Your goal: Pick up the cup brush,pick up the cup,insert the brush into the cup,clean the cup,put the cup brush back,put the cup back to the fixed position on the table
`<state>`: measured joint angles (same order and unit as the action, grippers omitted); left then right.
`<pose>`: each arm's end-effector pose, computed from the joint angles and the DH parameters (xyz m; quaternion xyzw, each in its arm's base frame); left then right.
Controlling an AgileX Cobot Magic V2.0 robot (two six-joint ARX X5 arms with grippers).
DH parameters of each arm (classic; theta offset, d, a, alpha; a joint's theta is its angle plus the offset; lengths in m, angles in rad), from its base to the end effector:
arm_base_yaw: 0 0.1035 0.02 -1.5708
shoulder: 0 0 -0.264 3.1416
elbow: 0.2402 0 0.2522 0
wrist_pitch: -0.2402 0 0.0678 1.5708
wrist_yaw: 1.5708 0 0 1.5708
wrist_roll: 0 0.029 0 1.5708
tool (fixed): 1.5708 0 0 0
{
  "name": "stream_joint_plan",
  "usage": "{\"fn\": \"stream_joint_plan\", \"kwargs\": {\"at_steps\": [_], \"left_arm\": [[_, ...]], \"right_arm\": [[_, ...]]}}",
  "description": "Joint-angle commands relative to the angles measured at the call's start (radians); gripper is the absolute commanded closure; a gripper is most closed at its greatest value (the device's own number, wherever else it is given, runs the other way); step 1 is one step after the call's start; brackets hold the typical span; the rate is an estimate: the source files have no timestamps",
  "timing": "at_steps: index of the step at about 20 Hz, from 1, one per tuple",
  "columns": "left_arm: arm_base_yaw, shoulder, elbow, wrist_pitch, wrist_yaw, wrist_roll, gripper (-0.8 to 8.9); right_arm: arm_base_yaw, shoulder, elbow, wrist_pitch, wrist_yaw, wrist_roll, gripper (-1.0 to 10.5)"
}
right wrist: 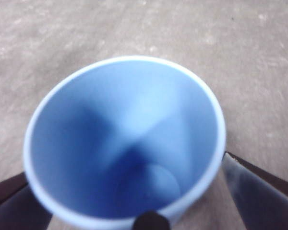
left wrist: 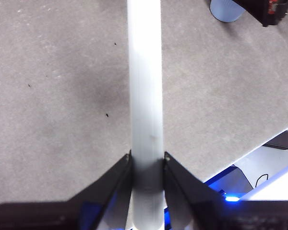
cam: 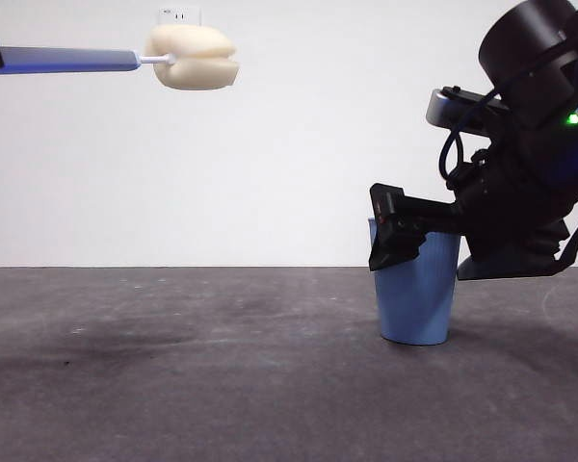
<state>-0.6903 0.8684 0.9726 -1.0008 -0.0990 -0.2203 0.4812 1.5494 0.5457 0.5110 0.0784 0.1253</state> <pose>0.1153 -0.0915 0.3147 0.0709 0.4266 -0.2170 0.8752 0.2508 0.1284 0.1473 -0.0077 0.2461 0.1789 0.9526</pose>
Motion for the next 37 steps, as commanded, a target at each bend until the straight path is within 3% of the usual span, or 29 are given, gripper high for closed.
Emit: {"fn": "stream_joint_plan", "kwargs": {"at_steps": [1,2,4,8,11,14,19,22,24,26,33,37], "left_arm": [[-0.003,-0.002,-0.003,0.005,-0.001,-0.015,8.22],[-0.003,-0.002,-0.003,0.005,-0.002,-0.015,8.22],[-0.003,-0.002,-0.003,0.005,-0.002,-0.015,8.22],[-0.003,-0.002,-0.003,0.005,-0.003,-0.014,8.22],[-0.003,0.002,-0.003,0.005,-0.003,0.021,8.22],[-0.002,0.016,-0.003,0.004,-0.003,0.08,8.22],[-0.002,0.097,-0.003,-0.011,-0.002,0.263,8.22],[-0.002,0.182,-0.003,-0.012,0.006,0.355,8.22],[-0.002,0.24,-0.003,-0.015,0.029,0.407,8.22],[-0.003,0.282,-0.003,-0.014,0.061,0.459,8.22],[-0.026,0.309,-0.003,-0.042,0.135,0.516,8.22],[-0.071,0.309,-0.003,-0.038,0.205,0.506,8.22]], "right_arm": [[-0.009,0.039,-0.011,0.033,-0.002,-0.011,3.5],[-0.009,0.049,-0.011,0.043,-0.001,-0.012,3.9],[-0.008,0.054,-0.01,0.062,-0.002,-0.027,6.4],[0.002,0.052,-0.01,0.113,-0.002,-0.042,9.7],[0.019,0.031,-0.01,0.076,-0.001,-0.06,9.6],[0.044,-0.066,-0.003,-0.047,0.002,-0.145,9.6],[0.068,-0.229,0.103,-0.52,0.018,-0.358,9.6],[0.09,-0.239,0.188,-0.763,0.106,-0.429,9.6],[0.126,-0.238,0.225,-0.884,0.154,-0.534,9.6],[0.174,-0.238,0.242,-0.961,0.264,-0.653,9.6],[0.281,-0.216,0.243,-1.031,0.509,-0.885,9.6],[0.358,-0.212,0.243,-1.031,0.554,-0.954,9.6]]}}
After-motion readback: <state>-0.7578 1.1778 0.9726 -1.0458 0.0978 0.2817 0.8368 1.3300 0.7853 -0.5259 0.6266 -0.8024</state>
